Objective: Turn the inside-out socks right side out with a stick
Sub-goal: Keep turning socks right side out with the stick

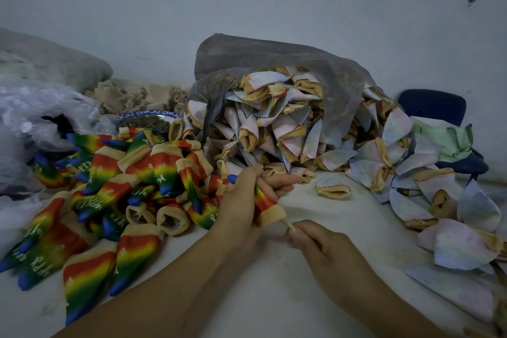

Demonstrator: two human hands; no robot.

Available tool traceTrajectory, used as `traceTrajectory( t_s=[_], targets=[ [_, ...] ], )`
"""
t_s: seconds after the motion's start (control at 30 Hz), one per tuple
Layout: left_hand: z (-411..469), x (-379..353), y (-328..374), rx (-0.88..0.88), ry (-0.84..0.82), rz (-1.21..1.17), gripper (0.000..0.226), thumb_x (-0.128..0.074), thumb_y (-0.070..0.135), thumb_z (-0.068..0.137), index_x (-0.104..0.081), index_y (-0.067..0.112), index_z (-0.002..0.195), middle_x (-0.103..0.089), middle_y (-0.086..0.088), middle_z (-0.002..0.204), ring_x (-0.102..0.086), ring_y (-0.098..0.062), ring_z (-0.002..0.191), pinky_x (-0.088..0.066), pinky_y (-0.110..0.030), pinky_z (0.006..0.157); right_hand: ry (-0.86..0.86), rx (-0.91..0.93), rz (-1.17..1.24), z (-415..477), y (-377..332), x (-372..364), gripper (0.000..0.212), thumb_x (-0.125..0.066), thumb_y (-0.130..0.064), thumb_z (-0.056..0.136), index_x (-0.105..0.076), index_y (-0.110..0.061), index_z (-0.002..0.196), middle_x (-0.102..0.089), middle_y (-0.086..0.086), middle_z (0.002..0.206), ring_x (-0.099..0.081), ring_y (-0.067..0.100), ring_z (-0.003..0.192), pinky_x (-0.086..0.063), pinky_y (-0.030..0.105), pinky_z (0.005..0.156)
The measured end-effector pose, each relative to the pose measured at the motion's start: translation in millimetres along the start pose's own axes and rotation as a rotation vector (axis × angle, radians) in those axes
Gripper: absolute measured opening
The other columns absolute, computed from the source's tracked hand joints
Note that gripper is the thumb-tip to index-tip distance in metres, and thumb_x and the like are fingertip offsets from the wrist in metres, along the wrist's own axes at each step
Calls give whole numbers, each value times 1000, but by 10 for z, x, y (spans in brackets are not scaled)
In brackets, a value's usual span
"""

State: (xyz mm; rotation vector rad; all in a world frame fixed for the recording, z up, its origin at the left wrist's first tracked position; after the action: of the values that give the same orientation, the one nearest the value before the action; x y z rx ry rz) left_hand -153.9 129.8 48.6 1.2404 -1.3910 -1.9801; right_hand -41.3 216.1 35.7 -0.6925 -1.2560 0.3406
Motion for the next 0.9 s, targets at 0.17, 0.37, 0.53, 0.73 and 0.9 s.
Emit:
traceTrajectory(
  t_s=[0.17, 0.37, 0.53, 0.73, 0.9],
  targets=[
    [-35, -29, -82, 57, -74, 32, 76, -33, 25, 104, -60, 11, 35, -77, -9, 88, -72, -10, 84, -52, -15, 68, 61, 109, -328, 8, -52, 145, 32, -25, -54, 95, -52, -41, 107, -63, -7, 81, -57, 9, 76, -47, 27, 69],
    [-16, -19, -87, 36, -86, 53, 61, -40, 54, 97, -80, 15, 72, -77, -5, 101, -70, -12, 103, -54, -19, 80, 115, 89, -326, -20, -37, 104, 37, -19, -54, 95, -50, -37, 105, -55, -8, 68, -55, 9, 70, -44, 27, 65],
    [-76, -104, -151, 8, -209, 263, 48, -50, 58, 85, -73, 19, 100, -76, 2, 103, -70, -10, 98, -52, -13, 76, 180, 54, -278, 36, 44, 220, 36, -21, -54, 94, -52, -38, 100, -53, -8, 62, -53, 7, 63, -43, 28, 60],
    [-74, -119, -145, -67, -204, 497, 44, -49, 52, 92, -69, 22, 67, -70, 0, 70, -59, -8, 63, -47, -17, 67, 291, 26, -339, 2, 156, 379, 42, -18, -60, 89, -53, -38, 94, -54, -11, 65, -52, 3, 64, -37, 19, 54],
    [-35, -100, -156, -91, -189, 644, 59, -42, 57, 95, -59, 25, 48, -57, 8, 53, -52, -4, 53, -40, -16, 57, 329, -50, -347, 31, 253, 465, 46, -18, -64, 87, -54, -34, 88, -61, -13, 72, -54, 2, 66, -45, 25, 60]
  ],
)
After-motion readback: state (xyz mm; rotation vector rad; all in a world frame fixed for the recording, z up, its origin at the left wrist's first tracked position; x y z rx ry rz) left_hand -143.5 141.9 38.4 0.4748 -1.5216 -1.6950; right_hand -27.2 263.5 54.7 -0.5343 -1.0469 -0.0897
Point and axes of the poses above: each hand's wrist, its own z-axis towards the middle knuckle, its own x-axis out of the back of the hand, y = z × x, the point moved 10 cm from there along z, towards the middle knuckle
